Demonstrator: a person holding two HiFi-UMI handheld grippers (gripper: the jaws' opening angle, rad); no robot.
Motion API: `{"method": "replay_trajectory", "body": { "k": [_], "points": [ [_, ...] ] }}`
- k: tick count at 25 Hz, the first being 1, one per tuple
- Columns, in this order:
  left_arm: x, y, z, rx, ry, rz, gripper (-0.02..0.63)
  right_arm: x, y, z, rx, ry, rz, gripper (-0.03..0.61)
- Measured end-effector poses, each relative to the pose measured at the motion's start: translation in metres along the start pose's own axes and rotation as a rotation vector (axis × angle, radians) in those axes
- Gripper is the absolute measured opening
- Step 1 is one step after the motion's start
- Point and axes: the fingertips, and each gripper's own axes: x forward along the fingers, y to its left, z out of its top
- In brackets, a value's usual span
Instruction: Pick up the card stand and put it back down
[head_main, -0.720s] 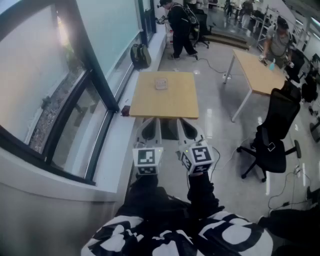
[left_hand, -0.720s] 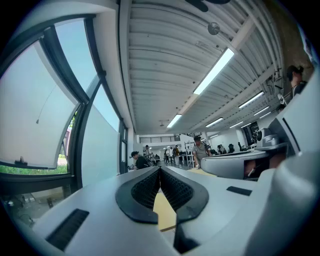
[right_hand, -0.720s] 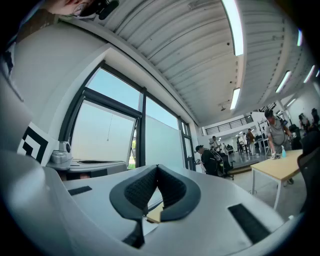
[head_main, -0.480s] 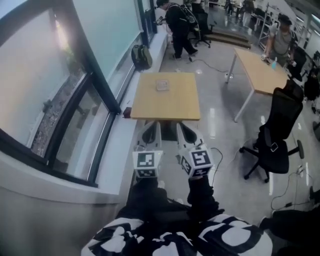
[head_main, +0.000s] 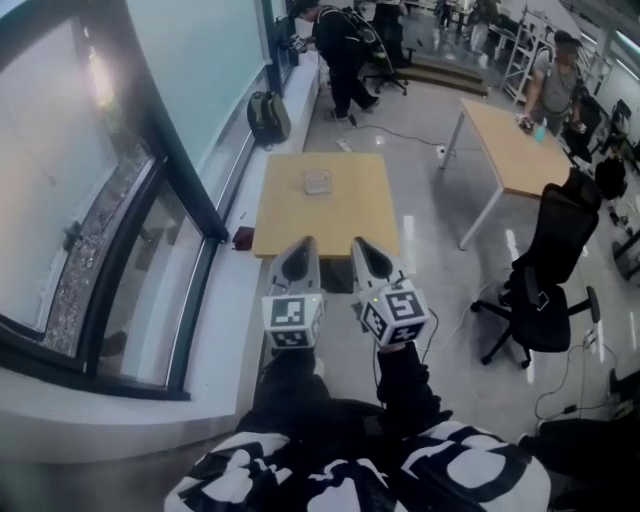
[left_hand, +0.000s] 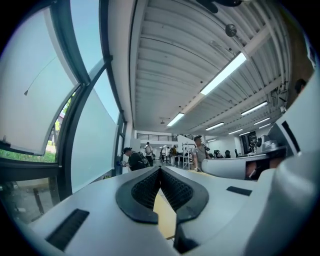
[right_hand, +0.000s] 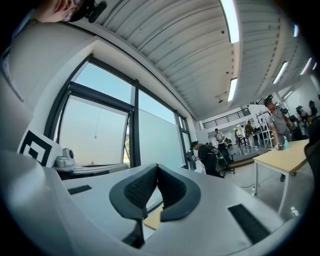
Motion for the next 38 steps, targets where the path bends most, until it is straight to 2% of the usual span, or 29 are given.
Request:
{"method": "replay_trajectory", "body": {
  "k": [4,12,15,18,25,29,33,35,38],
  "points": [
    [0.046,0.044,0.006,0.013,-0.005,0.014,0.009,0.051,0.002,0.009,-0.046,-0.012,0.017,0.011],
    [0.113,0.102,-0.009,0.001,0.014,-0.033,0.009,0.138,-0.009,-0.001,-0.068,0.003,-0.017,0.011],
    [0.134,0.107,-0.021,-0.028,0.046,-0.078,0.009,0.162,-0.017,-0.009,-0.059,0.018,-0.028,0.012],
    [0.15,0.117,-0.028,-0.049,0.075,-0.085,0.009,0.185,-0.019,-0.013,-0.059,0.04,-0.017,0.011],
    [0.201,0.127,-0.024,-0.039,0.063,-0.069,0.009,0.23,-0.056,-0.002,-0.053,0.016,0.0,0.011],
    [0.238,0.128,-0.006,-0.014,0.03,-0.067,0.009,0.253,-0.081,0.019,-0.057,-0.032,0.015,0.012],
    [0.268,0.103,0.01,0.026,-0.015,-0.168,0.009,0.267,-0.108,0.035,-0.07,-0.093,0.038,0.012],
    [0.273,0.096,0.002,0.025,-0.021,-0.194,0.009,0.269,-0.12,0.027,-0.049,-0.091,0.035,0.012],
    [0.279,0.096,-0.025,-0.003,0.004,-0.179,0.009,0.273,-0.134,0.002,-0.019,-0.054,0.048,0.012]
  ]
}}
